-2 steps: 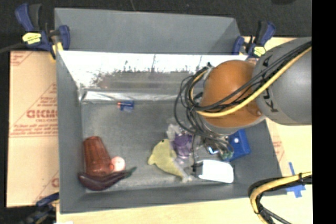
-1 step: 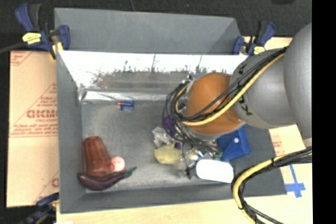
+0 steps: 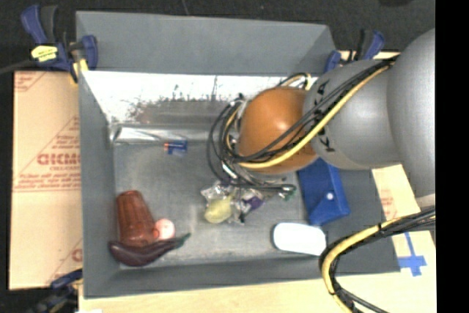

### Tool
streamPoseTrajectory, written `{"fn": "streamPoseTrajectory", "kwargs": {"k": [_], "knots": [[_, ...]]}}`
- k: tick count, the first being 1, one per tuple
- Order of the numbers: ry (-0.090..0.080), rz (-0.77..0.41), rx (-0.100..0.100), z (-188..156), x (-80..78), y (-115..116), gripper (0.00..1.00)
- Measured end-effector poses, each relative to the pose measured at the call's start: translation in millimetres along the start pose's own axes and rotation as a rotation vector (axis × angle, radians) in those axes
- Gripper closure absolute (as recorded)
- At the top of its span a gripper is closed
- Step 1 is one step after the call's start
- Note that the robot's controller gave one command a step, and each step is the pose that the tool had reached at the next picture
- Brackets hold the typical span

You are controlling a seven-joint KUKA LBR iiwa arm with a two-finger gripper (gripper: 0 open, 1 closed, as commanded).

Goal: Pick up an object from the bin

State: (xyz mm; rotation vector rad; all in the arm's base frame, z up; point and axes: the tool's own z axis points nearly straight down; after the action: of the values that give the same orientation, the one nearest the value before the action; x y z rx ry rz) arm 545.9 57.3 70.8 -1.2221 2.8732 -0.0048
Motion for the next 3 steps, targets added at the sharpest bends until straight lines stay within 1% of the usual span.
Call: {"fn": "streamPoseTrajectory", "kwargs": {"k": [1,2,3], "knots": [[0.0,0.0,0.0,0.0,0.0,0.0,1.0],[0.003,0.002,-0.002,-16.3,1.3,0.1,1.0],[-0.001,0.004,0.003,-34.1,-0.2,-1.4,1.0]]}}
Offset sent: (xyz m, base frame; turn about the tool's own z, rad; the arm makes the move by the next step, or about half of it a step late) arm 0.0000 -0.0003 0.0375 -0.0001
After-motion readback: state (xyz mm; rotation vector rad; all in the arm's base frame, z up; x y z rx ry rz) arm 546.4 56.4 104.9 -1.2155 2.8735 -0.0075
